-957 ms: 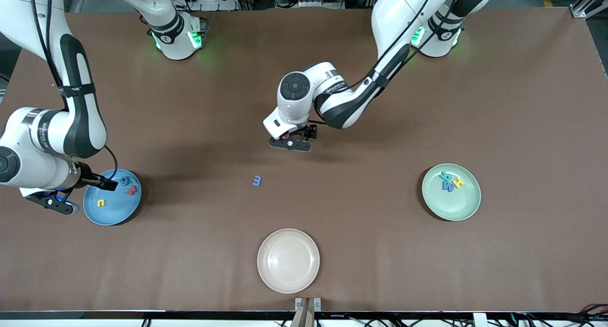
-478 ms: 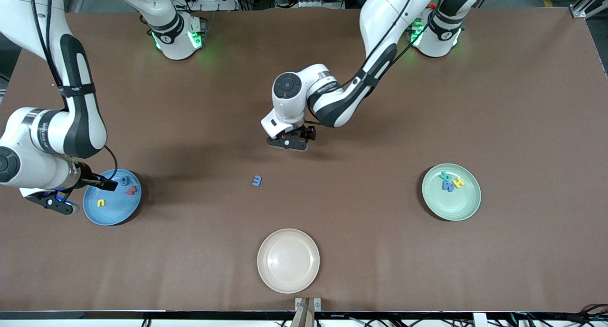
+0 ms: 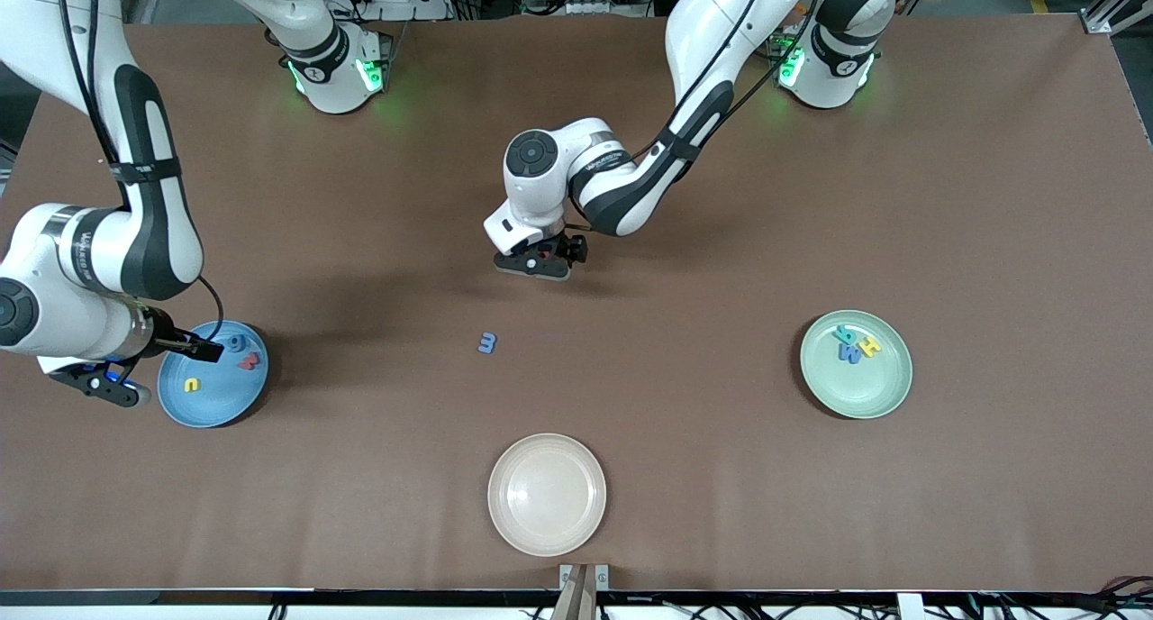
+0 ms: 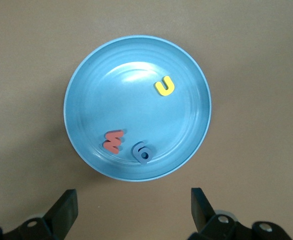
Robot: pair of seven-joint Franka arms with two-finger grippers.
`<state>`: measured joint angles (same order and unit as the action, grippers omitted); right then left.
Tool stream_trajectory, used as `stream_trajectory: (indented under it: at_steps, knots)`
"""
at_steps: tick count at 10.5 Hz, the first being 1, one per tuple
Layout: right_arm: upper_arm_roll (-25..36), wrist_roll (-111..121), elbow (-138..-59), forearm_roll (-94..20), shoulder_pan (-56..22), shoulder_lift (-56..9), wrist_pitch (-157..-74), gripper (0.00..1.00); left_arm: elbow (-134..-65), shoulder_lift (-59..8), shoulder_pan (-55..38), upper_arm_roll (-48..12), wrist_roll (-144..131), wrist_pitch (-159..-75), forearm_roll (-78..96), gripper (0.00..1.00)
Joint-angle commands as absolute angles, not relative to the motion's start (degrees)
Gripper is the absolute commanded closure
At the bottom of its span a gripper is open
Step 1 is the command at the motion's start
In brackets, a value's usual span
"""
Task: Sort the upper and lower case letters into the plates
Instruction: 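Lower the left gripper onto the pink letter and grasp it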
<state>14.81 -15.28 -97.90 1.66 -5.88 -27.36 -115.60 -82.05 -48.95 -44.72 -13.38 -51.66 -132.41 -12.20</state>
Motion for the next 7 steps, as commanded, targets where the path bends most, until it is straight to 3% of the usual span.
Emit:
stream_trajectory:
  at_steps: [1,4,7]
  knots:
    - [14.6,-15.1,-96.9,1.7,-5.7,-27.8,-115.0,0.00,-79.6,-51.2,-46.6,-12.3,-53.2,-134.1,-11.6,0.00]
    - [14.6,-15.1,-96.9,1.8,-5.7,-27.8,-115.1,0.00,-80.0,-51.3,-49.0,-9.6,-53.3,-134.1,-11.3,0.02]
    - [14.6,-15.1,-97.0,1.8,-5.8,-27.8,-115.2,0.00,-80.0,-51.7,-49.4,-9.6,-53.3,-134.1,-11.4,0.19]
